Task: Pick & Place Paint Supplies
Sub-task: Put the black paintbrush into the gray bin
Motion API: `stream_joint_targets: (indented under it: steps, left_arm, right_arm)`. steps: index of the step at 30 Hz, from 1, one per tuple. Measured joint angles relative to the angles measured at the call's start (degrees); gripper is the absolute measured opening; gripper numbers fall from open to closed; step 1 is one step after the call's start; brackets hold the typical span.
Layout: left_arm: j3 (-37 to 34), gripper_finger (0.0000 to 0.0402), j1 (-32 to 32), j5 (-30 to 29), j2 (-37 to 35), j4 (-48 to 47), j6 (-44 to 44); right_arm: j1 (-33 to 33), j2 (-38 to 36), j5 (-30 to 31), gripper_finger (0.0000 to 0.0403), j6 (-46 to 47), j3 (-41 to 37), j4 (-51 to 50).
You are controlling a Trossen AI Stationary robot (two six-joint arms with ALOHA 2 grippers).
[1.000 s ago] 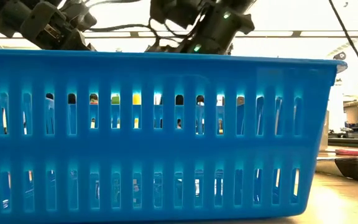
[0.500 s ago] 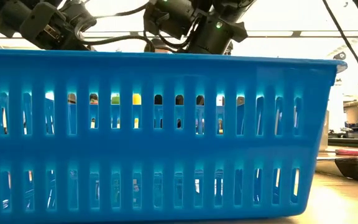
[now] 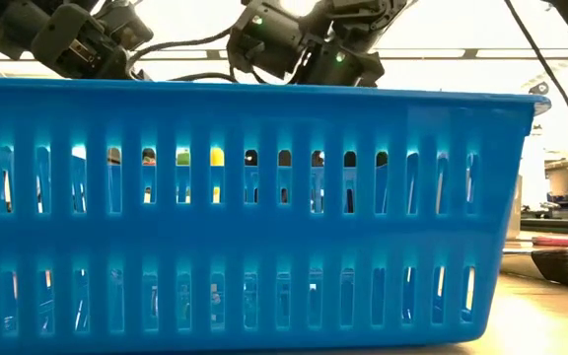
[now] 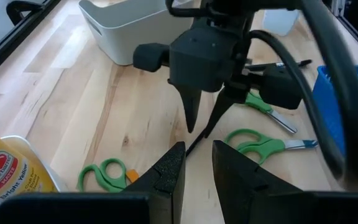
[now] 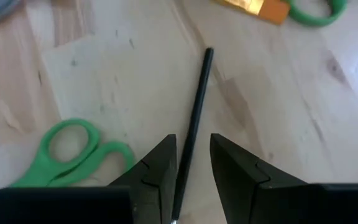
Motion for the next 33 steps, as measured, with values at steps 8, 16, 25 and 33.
stream_joint_targets:
  steps: [8,16,25,33]
  left_arm:
    - [0.0,0.0082,0.0,0.0,0.0,0.0,0.0]
    - [0.0,0.0082,0.0,0.0,0.0,0.0,0.0]
    - [0.0,0.0082,0.0,0.0,0.0,-0.2,0.0]
    - [0.0,0.0082,0.0,0.0,0.0,-0.2,0.0]
  right_arm:
    - [-0.2,0.1,-1.2,0.0097,0.5,-1.2,-0.1]
    - [-0.2,0.1,-1.9,0.0097,0.7,-1.8,0.2]
    - [-0.2,0.1,-1.8,0.0066,0.4,-1.8,0.0]
    - [-0.2,0.1,-1.8,0.0017,-0.8,-1.8,-0.1]
